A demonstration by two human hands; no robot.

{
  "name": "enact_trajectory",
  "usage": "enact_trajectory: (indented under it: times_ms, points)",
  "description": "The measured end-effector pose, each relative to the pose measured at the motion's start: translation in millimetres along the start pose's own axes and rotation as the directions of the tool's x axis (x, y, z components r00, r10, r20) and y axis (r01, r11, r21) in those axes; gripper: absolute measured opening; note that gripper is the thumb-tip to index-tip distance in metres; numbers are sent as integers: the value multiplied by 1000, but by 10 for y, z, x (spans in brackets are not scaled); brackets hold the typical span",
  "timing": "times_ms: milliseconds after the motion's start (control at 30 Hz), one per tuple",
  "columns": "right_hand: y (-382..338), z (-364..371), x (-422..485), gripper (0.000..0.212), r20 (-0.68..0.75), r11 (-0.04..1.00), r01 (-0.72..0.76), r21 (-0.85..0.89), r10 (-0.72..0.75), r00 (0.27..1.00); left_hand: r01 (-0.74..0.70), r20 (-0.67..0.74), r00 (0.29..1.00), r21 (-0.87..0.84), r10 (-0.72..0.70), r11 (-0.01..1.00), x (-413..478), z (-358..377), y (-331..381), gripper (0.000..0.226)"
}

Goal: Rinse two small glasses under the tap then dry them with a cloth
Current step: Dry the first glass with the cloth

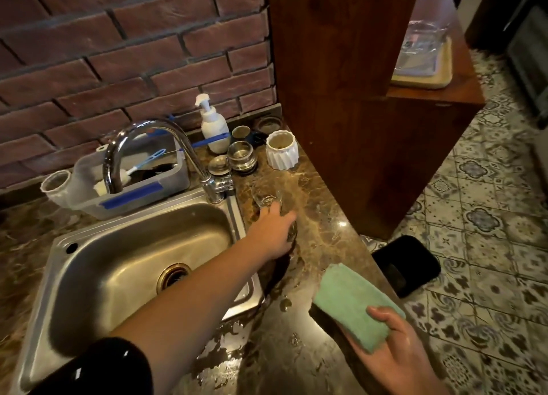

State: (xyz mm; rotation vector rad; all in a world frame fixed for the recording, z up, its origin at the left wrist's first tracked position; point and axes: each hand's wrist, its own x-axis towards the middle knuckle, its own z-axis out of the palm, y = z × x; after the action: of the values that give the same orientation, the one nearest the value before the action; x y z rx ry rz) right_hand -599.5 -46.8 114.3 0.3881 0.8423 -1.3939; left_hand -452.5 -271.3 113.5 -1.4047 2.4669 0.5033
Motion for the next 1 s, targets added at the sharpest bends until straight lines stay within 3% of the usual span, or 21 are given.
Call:
enact_trajectory:
  times_ms: [200,400,500,633,767,833,1000]
  points:
    - [3,176,-51,38,50,998,39,-41,-37,998,0,38,999,-82,3,997,-28,-191,45,74]
    - [100,614,-18,62,166,921,317,-228,-284,944,-111,38,992,-248,124,962,-537,-662,8,64]
    - [298,920,-54,54,243,799,459,-388,-392,887,-182,3,982,-266,190,947,-904,-970,-31,64]
    - [645,1241,-138,29,430,563,574,-595,-381,819,-240,-54,971,-296,235,925,-1362,-1314,-165,63]
    - [881,1579,-245,52,555,419,643,-641,-325,766,-214,-71,977,-320,202,923,-1724,-1506,-443,62]
    - [946,1732,-262,55,584,433,643,-632,-281,762,-230,-73,973,-286,219,930,-1885,-1563,-553,63]
    - [1034,1964,-215,73,530,663,404,-630,-13,848,-279,-18,958,-278,286,919,-2251,-1704,-828,69]
